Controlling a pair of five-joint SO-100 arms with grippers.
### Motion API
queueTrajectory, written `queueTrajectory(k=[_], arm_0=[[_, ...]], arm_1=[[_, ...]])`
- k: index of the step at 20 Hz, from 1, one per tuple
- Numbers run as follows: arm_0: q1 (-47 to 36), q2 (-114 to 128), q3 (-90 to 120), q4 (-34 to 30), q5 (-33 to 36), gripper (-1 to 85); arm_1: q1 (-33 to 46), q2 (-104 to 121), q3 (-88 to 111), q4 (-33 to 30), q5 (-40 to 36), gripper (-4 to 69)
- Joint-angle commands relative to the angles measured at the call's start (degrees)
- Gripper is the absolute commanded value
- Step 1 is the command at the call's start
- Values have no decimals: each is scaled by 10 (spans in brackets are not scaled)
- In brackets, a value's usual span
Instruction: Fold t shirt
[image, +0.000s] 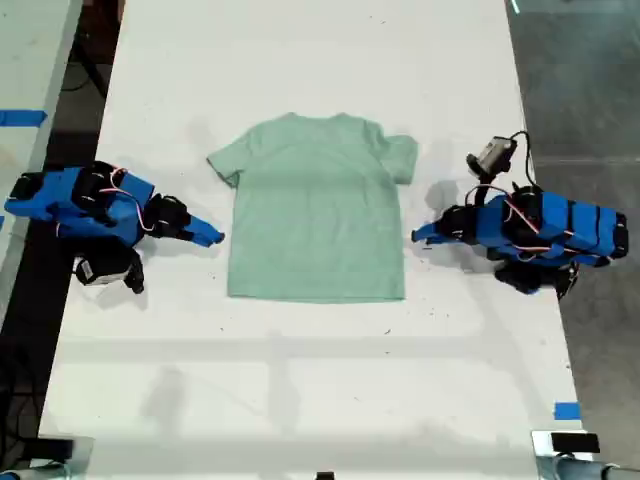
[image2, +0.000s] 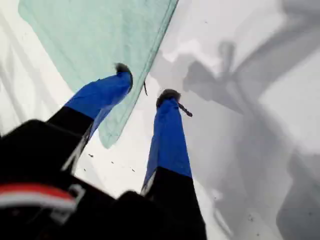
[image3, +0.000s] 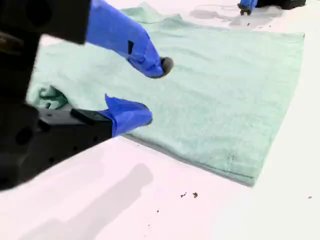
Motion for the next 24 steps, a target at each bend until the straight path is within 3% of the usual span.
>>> queueTrajectory(k=[1, 5, 7, 9, 11, 12, 17, 18, 20, 21, 24], arm_0=[[-5, 4, -3, -4, 3, 120], [-5, 4, -3, -4, 3, 120], [-5, 4, -3, -4, 3, 120], [-5, 4, -3, -4, 3, 120], [-5, 4, -3, -4, 3, 120], [-5, 4, -3, -4, 3, 120], [-5, 4, -3, -4, 3, 120], [-5, 4, -3, -4, 3, 120], [-5, 4, -3, -4, 3, 120], [-5, 4, -3, -4, 3, 120], [-5, 4, -3, -4, 3, 120]], arm_1=[[10, 3, 27, -5, 0, 139], [-16, 3, 25, 0, 4, 144], [-98, 4, -26, 37, -29, 6], [-105, 4, -87, -9, -58, 8], [-41, -17, -173, -68, -143, 8], [8, -83, -243, -52, -174, 8], [261, -654, -788, 120, -344, 15], [294, -740, -860, 127, -388, 35], [353, -942, -1005, 173, -443, 143], [371, -1012, -1030, 158, -464, 204], [423, -1145, -1026, 70, -491, 192]])
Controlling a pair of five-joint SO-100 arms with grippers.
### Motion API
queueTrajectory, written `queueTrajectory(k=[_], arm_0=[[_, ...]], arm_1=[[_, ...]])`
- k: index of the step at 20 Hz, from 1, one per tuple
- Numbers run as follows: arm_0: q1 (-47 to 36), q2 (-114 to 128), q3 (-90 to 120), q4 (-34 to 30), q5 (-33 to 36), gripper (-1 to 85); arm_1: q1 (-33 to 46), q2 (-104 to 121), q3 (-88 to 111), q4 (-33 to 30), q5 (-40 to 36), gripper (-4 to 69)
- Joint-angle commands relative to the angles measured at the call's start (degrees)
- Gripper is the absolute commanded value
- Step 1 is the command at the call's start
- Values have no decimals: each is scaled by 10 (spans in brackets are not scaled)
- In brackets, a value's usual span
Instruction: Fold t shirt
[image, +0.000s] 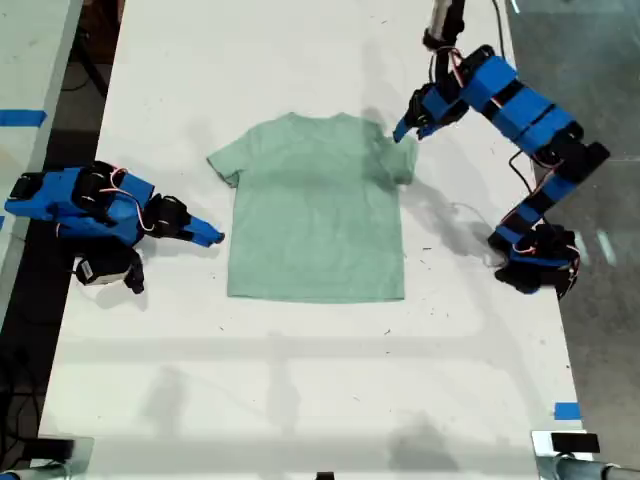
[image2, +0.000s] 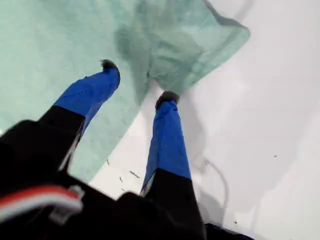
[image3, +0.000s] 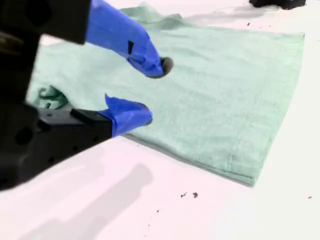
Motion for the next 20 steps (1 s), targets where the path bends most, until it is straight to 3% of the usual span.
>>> queueTrajectory(k=[1, 9, 11, 14, 20], arm_0=[[-5, 4, -3, -4, 3, 120], [-5, 4, -3, -4, 3, 120], [-5, 4, -3, -4, 3, 120], [-5, 4, -3, -4, 3, 120], [-5, 4, -3, -4, 3, 120]], arm_1=[[45, -90, -39, -70, -25, 188], [110, -220, -57, -130, -53, 207], [110, -232, -54, -133, -47, 8], [103, -223, -70, -116, -37, 9], [-22, -111, -192, -64, -21, 9]])
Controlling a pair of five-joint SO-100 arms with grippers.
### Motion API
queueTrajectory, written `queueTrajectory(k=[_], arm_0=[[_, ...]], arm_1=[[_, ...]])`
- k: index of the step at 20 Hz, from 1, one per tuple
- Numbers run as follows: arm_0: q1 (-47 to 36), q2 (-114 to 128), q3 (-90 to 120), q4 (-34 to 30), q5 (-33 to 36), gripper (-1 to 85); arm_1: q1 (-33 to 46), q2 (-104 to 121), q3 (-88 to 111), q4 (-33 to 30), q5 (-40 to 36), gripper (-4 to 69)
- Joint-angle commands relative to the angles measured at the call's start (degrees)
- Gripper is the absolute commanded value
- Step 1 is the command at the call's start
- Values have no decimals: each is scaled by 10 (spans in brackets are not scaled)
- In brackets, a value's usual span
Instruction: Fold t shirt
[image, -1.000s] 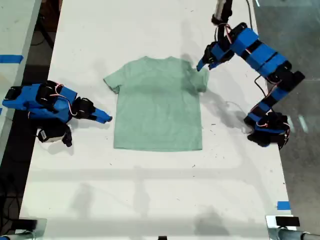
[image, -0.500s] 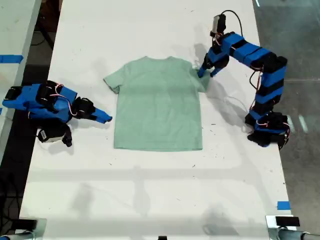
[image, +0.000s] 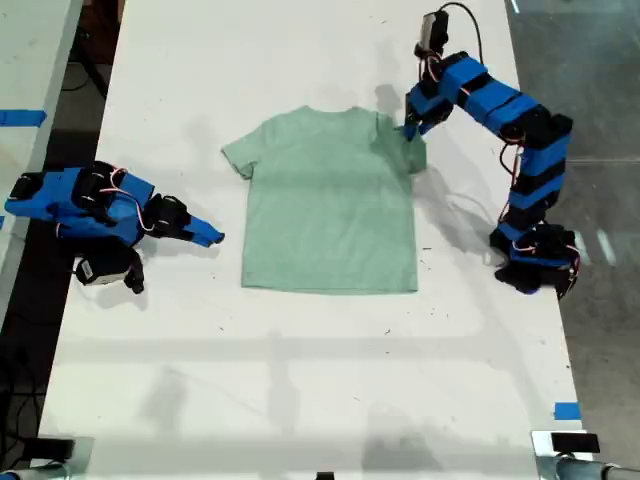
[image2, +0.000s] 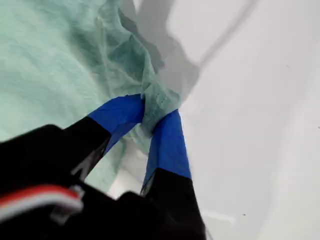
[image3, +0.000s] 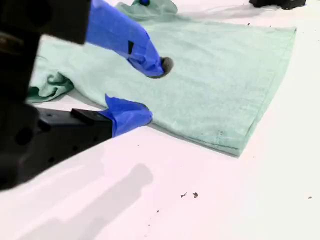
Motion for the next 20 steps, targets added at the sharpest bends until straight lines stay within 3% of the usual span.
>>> queueTrajectory(k=[1, 6, 10, 13, 16, 17, 18, 20], arm_0=[[-5, 4, -3, -4, 3, 120], [-5, 4, -3, -4, 3, 120], [-5, 4, -3, -4, 3, 120], [-5, 4, -3, -4, 3, 120], [-5, 4, -3, -4, 3, 120], [-5, 4, -3, -4, 3, 120], [-5, 4, -3, -4, 3, 120], [-5, 4, -3, -4, 3, 120]], arm_1=[[-92, 76, -73, 2, 18, 9], [-227, 34, -57, -87, 35, 8], [-272, -34, -60, -108, 44, 147], [-262, 1, -72, -57, 52, 204], [-234, 116, -62, 2, 46, 211], [-227, 165, -54, 25, 46, 170], [-225, 222, -40, 49, 51, -7], [-249, 335, 0, 103, 84, -7]])
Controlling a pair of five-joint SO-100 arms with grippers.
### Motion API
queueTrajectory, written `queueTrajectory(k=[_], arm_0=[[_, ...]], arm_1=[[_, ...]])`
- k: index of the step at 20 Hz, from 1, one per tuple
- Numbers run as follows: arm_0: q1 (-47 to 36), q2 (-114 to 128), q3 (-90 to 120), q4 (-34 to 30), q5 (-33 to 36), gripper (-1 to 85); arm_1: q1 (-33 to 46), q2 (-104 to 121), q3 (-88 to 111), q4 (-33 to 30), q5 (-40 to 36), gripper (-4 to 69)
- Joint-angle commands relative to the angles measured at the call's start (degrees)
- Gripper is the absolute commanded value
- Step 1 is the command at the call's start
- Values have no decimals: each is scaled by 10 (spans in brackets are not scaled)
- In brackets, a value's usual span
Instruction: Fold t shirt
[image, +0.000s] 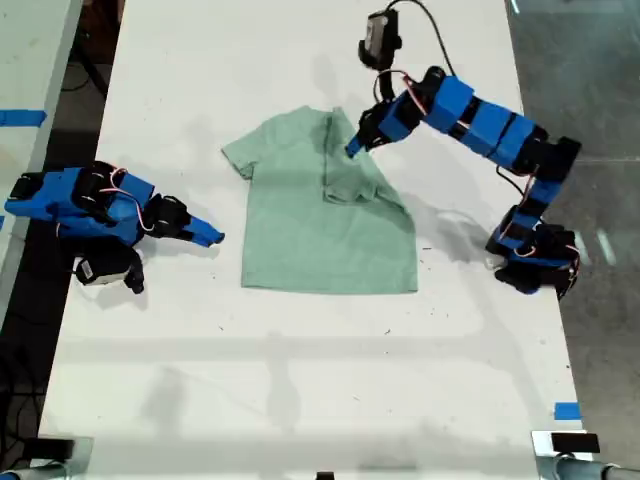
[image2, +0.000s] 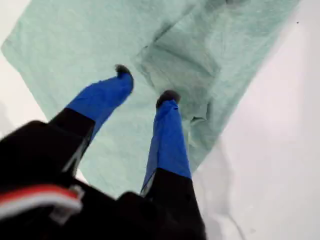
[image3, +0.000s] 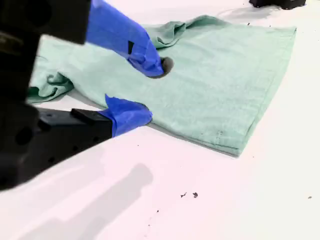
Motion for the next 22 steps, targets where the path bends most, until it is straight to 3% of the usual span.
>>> queueTrajectory(k=[1, 5, 9, 10, 12, 14, 16, 18, 22], arm_0=[[-5, 4, -3, -4, 3, 120], [-5, 4, -3, -4, 3, 120], [-5, 4, -3, -4, 3, 120], [-5, 4, -3, -4, 3, 120], [-5, 4, -3, -4, 3, 120], [-5, 4, -3, -4, 3, 120], [-5, 4, -3, -4, 3, 120], [-5, 4, -3, -4, 3, 120], [-6, 4, -3, -4, 2, 120]], arm_1=[[-46, 210, 71, 40, 59, -7], [-147, 629, 486, -25, 191, -6], [-264, 1078, 856, -3, 320, -5], [-291, 1069, 894, 6, 341, -5], [-331, 1072, 992, -46, 348, -5], [-331, 1072, 1083, -30, 392, -4], [-333, 1064, 1144, -86, 374, 16], [-355, 1069, 1144, -86, 368, 55], [-357, 1069, 1144, -86, 363, 46]])
